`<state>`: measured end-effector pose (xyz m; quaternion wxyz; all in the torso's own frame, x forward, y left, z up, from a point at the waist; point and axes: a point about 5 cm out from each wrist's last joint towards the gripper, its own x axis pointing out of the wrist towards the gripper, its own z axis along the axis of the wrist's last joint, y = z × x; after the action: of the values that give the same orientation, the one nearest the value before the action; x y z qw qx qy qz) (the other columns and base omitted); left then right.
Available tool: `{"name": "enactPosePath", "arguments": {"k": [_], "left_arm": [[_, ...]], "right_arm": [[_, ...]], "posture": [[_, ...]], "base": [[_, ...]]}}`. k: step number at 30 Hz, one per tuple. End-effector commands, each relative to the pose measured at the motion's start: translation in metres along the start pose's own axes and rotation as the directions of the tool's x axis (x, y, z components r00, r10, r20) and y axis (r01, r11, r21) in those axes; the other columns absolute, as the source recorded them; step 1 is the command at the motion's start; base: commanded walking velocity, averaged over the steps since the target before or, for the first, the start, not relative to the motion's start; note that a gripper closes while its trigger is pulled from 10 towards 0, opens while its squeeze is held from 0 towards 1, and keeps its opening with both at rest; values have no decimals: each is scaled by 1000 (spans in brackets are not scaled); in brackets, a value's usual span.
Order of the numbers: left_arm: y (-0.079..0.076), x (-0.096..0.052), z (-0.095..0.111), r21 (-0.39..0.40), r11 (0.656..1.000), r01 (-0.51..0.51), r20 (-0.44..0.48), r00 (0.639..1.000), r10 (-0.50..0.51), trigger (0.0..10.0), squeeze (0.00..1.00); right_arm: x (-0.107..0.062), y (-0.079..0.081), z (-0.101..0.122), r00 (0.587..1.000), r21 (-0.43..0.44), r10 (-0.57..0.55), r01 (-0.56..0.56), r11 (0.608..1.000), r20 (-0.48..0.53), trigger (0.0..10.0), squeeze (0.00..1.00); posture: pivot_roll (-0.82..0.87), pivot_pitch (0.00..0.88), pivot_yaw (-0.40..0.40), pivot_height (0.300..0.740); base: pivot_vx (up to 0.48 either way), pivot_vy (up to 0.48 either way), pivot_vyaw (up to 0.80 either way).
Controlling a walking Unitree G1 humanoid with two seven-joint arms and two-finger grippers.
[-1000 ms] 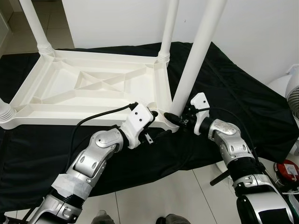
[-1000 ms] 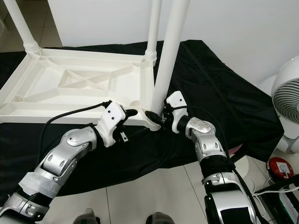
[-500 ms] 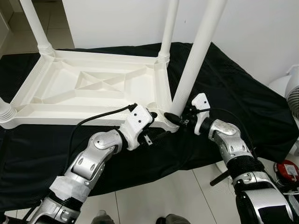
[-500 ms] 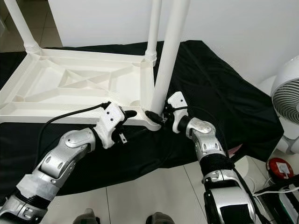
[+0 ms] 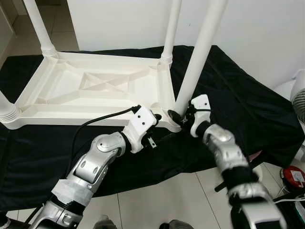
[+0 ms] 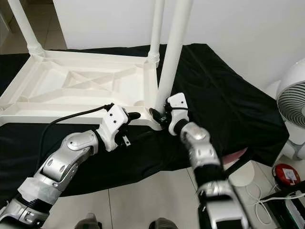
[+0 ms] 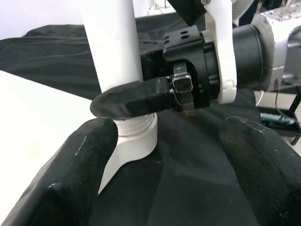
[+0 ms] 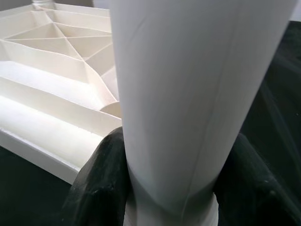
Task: Building children table
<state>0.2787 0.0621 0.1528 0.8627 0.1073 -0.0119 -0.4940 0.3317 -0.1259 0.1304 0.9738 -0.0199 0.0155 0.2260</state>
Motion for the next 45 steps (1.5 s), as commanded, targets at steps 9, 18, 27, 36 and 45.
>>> {"name": "enactPosePath", "arguments": {"k": [9, 18, 27, 36, 45], "left_arm": [[3, -3, -3, 6, 999, 43, -23, 999, -43, 10000, 0], [3, 0, -3, 11, 998, 56, -21, 998, -55, 10000, 0], [0, 3, -2, 12, 998, 68, -15, 998, -68, 10000, 0], [0, 4, -3, 13, 997, 78, -14, 997, -78, 10000, 0], [2, 6, -2, 13, 997, 73, -8, 997, -73, 10000, 0]], "right_arm": [[-4, 38, 3, 939, 55, -345, 344, 938, 13, 10000, 0], [-11, 36, 10, 942, 108, -335, 331, 937, 20, 10000, 1000], [-21, 23, 15, 975, 101, -216, 210, 972, 53, 10000, 102], [-41, -20, 4, 994, -112, 109, -107, 988, 8, 10000, 0], [-22, -35, 8, 974, -170, 220, -225, 959, -44, 10000, 0]], "posture": [[89, 0, -43, 740], [71, 0, -39, 740], [62, 0, -38, 740], [53, 0, -35, 740], [56, 0, -33, 740]], "base": [[0, 0, 0], [0, 0, 0], [0, 0, 0], [0, 0, 0], [0, 0, 0]]}}
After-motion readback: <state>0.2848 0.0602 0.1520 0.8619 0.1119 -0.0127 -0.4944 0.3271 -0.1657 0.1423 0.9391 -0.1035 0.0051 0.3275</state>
